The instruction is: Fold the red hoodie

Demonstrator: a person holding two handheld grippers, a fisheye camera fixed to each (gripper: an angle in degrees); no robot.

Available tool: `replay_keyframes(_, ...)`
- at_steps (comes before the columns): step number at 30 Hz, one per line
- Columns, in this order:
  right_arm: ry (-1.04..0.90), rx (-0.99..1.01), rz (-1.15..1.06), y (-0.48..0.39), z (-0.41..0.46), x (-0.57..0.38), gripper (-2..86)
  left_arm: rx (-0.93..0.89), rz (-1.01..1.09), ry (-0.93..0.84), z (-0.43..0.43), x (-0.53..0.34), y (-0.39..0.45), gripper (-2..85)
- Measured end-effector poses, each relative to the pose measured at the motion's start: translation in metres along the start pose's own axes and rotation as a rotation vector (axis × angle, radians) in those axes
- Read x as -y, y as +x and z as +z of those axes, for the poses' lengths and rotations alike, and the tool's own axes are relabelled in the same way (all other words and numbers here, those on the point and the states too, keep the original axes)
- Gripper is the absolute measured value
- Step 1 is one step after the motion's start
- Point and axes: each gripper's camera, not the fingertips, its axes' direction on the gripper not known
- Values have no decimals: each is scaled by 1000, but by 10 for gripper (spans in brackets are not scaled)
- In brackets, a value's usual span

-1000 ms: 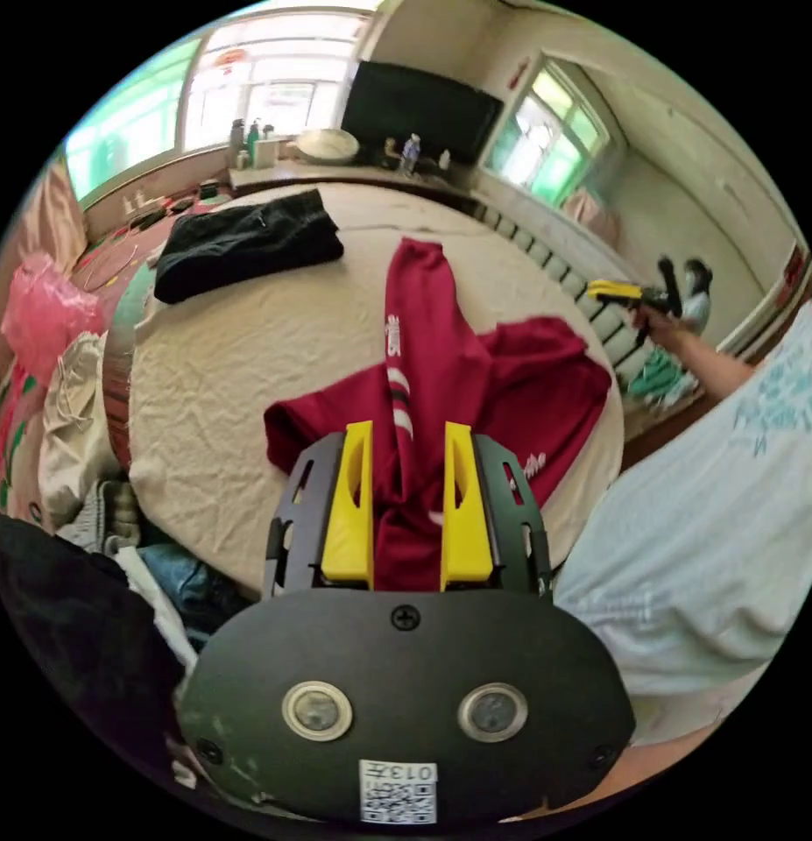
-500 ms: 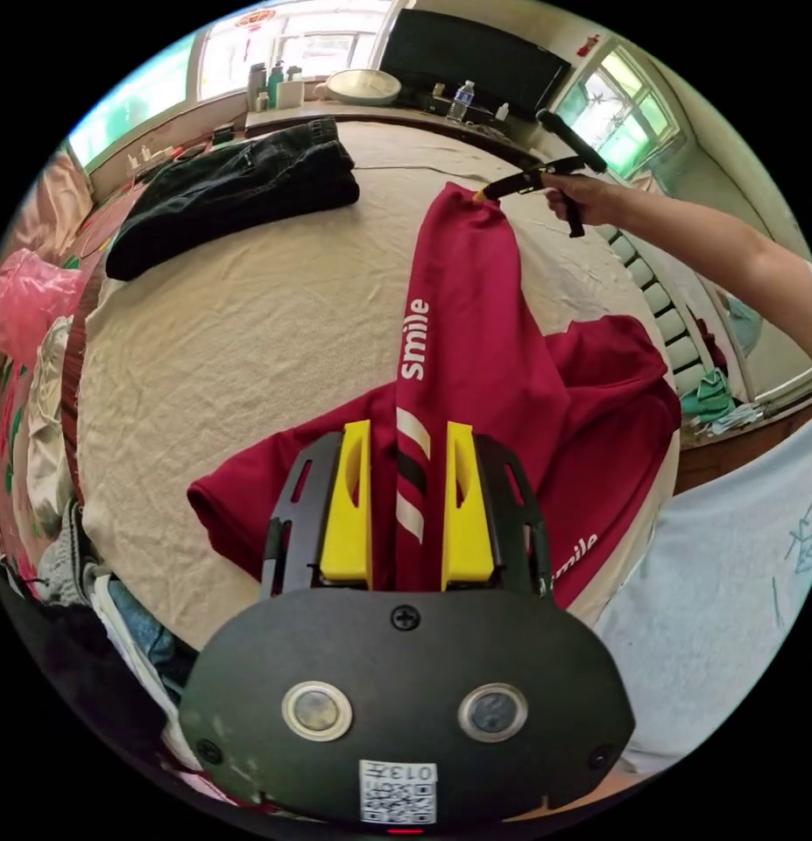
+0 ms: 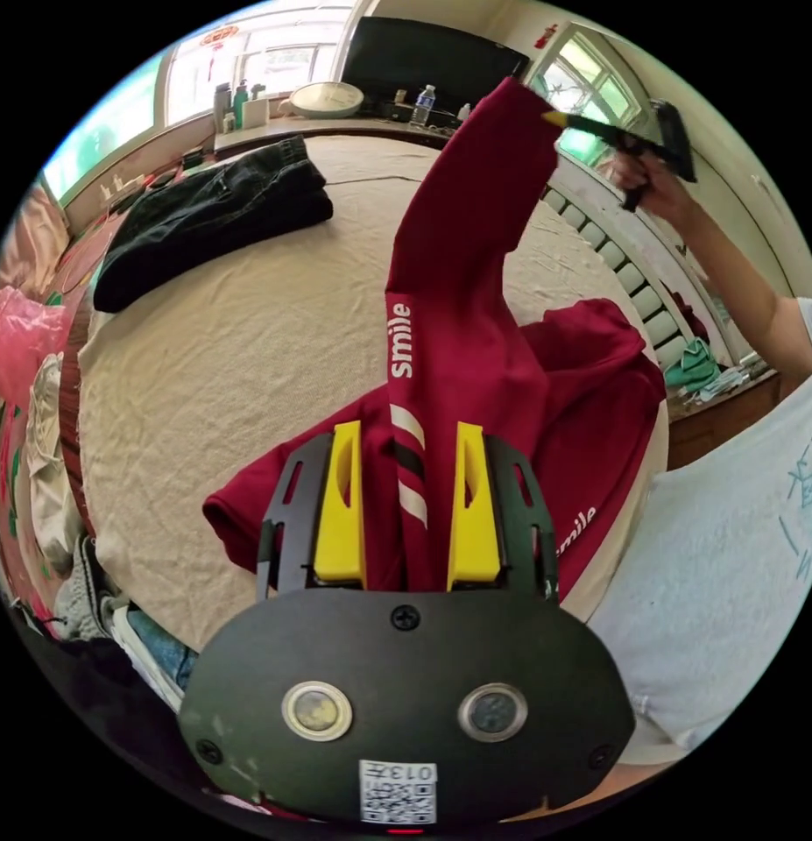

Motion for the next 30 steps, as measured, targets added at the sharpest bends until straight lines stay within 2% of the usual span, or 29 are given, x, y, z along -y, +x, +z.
replay_keyframes(5,254,56,-148,-86,-147,-45,14,3,154,-2,-16,-21,23,138)
replay_keyframes(9,342,66,-239,-160,-235,-90,14,67,338,-43,-39,-45,53,27)
replay_keyframes(11,366,102,-229,-185,-256,-112,14,130,482,-38,-59,-71,77,14)
replay_keyframes(18,265,232,-120,-238,-266,-188,14,95,631,-189,-48,-122,102,4)
replay_keyframes(22,194,304,-104,-246,-254,-207,15,187,767,-288,-24,-136,122,7)
replay_keyframes(27,208,310,-101,-258,-252,-223,16,179,835,-358,-68,-141,107,4)
replay_keyframes(30,208,308,-98,-263,-250,-232,16,166,775,-383,-110,-136,74,-1)
